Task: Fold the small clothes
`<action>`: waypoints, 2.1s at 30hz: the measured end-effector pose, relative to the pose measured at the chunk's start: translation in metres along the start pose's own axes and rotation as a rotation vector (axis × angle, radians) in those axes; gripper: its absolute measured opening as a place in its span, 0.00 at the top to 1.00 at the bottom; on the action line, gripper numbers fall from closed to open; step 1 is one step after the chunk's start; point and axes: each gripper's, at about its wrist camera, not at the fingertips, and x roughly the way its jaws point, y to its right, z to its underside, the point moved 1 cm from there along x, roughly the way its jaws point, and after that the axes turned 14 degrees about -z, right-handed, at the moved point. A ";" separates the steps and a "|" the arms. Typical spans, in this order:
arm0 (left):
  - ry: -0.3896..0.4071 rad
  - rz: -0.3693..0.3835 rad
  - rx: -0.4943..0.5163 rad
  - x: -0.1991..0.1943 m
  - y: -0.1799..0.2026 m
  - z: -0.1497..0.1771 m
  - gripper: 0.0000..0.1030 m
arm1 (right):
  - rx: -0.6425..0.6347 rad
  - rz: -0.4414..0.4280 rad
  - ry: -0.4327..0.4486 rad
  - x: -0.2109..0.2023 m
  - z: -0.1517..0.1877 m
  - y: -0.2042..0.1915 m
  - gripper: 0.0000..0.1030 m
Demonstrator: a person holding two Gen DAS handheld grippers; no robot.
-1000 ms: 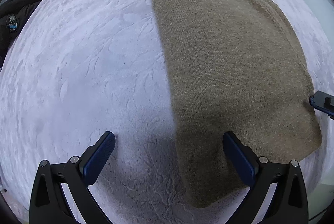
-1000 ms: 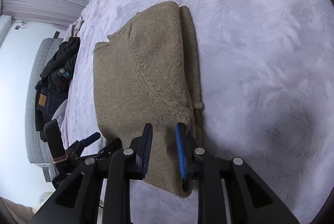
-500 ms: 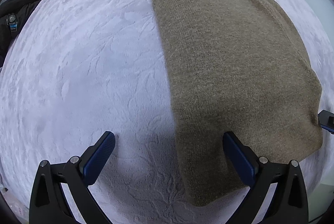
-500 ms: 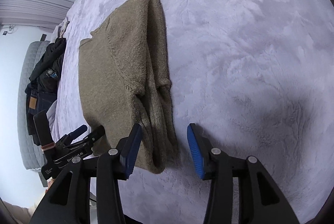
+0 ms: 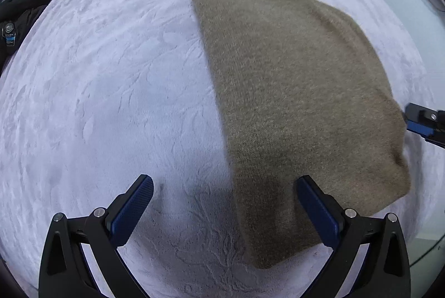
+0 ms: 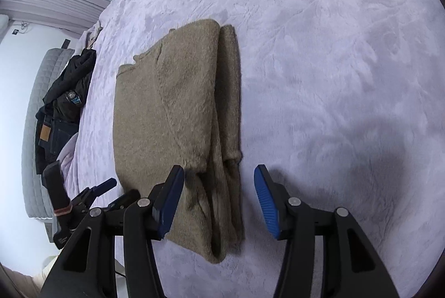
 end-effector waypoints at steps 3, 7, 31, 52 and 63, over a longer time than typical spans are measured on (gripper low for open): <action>-0.001 0.060 -0.025 -0.005 -0.011 -0.007 0.00 | 0.013 -0.035 0.037 0.005 -0.028 0.006 0.45; -0.009 0.093 -0.063 -0.004 -0.019 -0.016 0.00 | 0.090 -0.139 0.053 0.023 -0.063 0.018 0.45; -0.061 0.050 -0.036 0.019 0.024 -0.029 0.00 | 0.080 -0.107 0.021 0.021 -0.063 0.032 0.48; -0.019 0.144 0.013 0.018 0.034 -0.057 0.00 | 0.043 -0.162 -0.030 0.030 -0.077 0.042 0.40; -0.061 0.341 0.033 0.037 0.044 -0.070 0.00 | 0.003 -0.277 -0.157 0.056 -0.095 0.044 0.37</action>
